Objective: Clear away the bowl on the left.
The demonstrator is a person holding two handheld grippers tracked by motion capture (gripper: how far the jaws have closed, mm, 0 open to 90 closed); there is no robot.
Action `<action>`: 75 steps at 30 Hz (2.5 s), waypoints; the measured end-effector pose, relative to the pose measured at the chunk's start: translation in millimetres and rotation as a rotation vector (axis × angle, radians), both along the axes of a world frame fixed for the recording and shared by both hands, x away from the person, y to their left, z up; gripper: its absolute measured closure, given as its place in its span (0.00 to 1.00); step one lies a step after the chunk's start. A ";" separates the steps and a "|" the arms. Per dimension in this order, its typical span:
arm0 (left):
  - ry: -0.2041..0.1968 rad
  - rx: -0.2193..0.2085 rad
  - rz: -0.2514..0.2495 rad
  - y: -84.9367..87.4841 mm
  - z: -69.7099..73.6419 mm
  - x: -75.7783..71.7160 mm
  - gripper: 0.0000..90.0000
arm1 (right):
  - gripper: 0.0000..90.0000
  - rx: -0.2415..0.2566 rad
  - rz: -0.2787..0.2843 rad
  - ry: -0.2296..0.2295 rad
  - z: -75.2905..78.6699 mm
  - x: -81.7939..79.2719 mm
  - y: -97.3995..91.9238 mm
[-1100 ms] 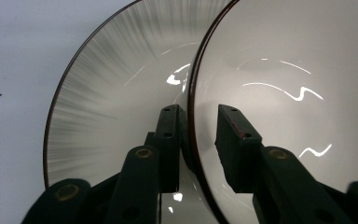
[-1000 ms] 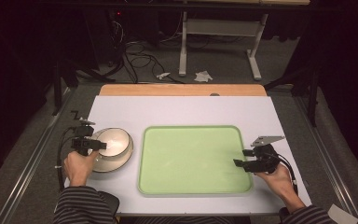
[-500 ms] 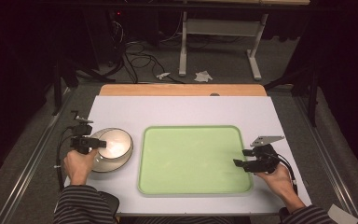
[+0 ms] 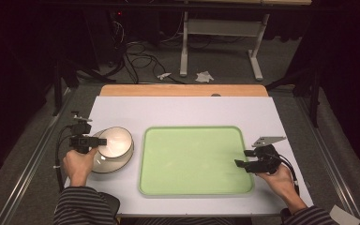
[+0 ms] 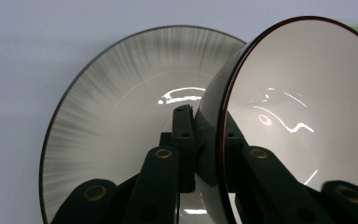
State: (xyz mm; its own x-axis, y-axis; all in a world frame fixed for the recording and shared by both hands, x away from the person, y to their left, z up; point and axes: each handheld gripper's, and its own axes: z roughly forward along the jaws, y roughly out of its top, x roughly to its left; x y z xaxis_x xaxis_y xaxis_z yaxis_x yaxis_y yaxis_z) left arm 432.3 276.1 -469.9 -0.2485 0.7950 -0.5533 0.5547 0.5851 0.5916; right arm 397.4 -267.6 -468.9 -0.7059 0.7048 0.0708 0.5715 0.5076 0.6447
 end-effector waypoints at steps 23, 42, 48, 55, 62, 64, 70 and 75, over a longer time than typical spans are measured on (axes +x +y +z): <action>-0.074 -0.016 -0.073 -21.4 23.4 -7.5 0.92 | 0.46 -0.004 0.001 -0.006 0.9 -0.3 -0.5; -0.099 -0.047 -0.118 -33.5 34.6 -9.9 0.92 | 0.46 -0.004 0.000 -0.001 0.7 -0.1 -0.4; -0.106 -0.035 -0.141 -40.3 38.0 -10.8 0.92 | 0.46 -0.006 0.005 -0.005 0.4 0.1 -0.2; -0.120 -0.029 -0.164 -47.3 42.4 -12.2 0.92 | 0.46 -0.006 0.005 -0.006 0.4 0.1 -0.1; -0.119 -0.036 -0.174 -50.6 43.2 -12.1 0.92 | 0.46 -0.005 0.002 -0.003 0.5 0.1 -0.2; -0.118 -0.033 -0.178 -51.3 43.4 -12.2 0.92 | 0.46 -0.006 0.003 -0.004 0.6 0.0 -0.2; -0.125 -0.029 -0.189 -56.1 45.7 -12.7 0.92 | 0.46 -0.005 0.003 -0.004 0.6 0.2 -0.3; -0.131 -0.028 -0.209 -62.2 48.6 -13.4 0.92 | 0.46 -0.005 -0.002 -0.002 0.7 0.0 -0.3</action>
State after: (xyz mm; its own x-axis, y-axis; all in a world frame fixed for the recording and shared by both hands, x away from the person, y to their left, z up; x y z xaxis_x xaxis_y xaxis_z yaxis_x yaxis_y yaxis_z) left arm 418.9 213.9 -421.3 -0.0047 0.8055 -0.5926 0.5851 0.4828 0.6516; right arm 397.3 -267.9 -468.2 -0.7046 0.7066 0.0661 0.5713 0.5094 0.6435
